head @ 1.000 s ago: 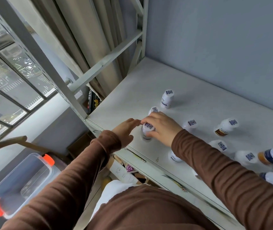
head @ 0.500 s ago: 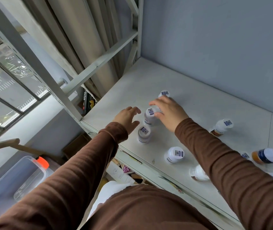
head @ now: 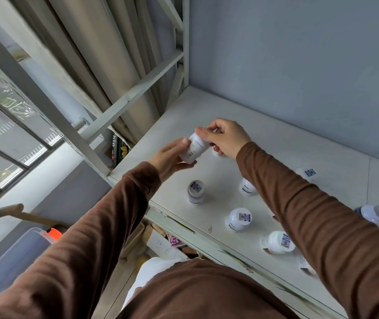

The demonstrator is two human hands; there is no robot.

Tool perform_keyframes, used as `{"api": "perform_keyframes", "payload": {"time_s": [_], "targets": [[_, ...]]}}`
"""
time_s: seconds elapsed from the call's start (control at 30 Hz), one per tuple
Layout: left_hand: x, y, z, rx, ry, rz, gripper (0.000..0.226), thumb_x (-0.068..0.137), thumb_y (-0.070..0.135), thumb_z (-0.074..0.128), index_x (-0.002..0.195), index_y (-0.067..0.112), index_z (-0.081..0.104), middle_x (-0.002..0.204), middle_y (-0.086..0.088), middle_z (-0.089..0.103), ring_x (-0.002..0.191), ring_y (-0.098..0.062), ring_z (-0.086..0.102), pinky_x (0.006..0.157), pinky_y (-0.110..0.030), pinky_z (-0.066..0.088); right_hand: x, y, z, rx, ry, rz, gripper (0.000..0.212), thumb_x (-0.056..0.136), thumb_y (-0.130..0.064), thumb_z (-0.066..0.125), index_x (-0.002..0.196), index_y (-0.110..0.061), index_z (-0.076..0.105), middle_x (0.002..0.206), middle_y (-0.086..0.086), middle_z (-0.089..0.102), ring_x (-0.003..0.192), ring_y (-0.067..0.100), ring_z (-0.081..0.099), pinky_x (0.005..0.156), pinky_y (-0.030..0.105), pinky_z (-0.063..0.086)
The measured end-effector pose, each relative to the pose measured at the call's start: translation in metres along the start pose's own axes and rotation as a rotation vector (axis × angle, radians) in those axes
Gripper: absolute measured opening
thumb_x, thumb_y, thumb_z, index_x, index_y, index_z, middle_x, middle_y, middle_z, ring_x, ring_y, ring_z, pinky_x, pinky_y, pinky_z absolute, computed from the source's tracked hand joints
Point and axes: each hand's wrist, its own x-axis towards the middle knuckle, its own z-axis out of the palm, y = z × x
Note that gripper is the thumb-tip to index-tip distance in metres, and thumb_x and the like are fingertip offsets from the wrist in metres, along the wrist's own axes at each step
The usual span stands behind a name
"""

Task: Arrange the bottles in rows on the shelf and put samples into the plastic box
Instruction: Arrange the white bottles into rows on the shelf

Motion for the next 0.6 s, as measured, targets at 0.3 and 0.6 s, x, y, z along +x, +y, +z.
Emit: {"api": "perform_keyframes", "payload": {"time_s": [0.3,0.6], "targets": [[-0.001,0.001,-0.001,-0.09,-0.048,-0.115,0.05,0.098,0.05,0.039,0.122,0.009,0.056,0.092,-0.016,0.062,0.065,-0.019,0.054,0.06,-0.029,0.053,-0.009,-0.009,0.004,0.004,0.004,0.001,0.048,0.086,-0.059,0.059,0.095,-0.012,0.063,0.068,-0.002,0.057,0.05,0.015,0.05,0.052,0.031,0.047],[0.015,-0.007,0.006,0.749,0.057,0.178,0.041,0.087,-0.001,0.06,0.124,0.013,0.052,0.125,-0.012,0.056,0.099,-0.019,0.058,0.087,-0.027,0.046,-0.008,0.015,-0.006,-0.541,-0.042,-0.231,0.042,0.082,-0.024,0.071,0.123,-0.019,0.062,0.116,0.005,0.059,0.106,0.024,0.057,0.088,0.027,0.041]]}}
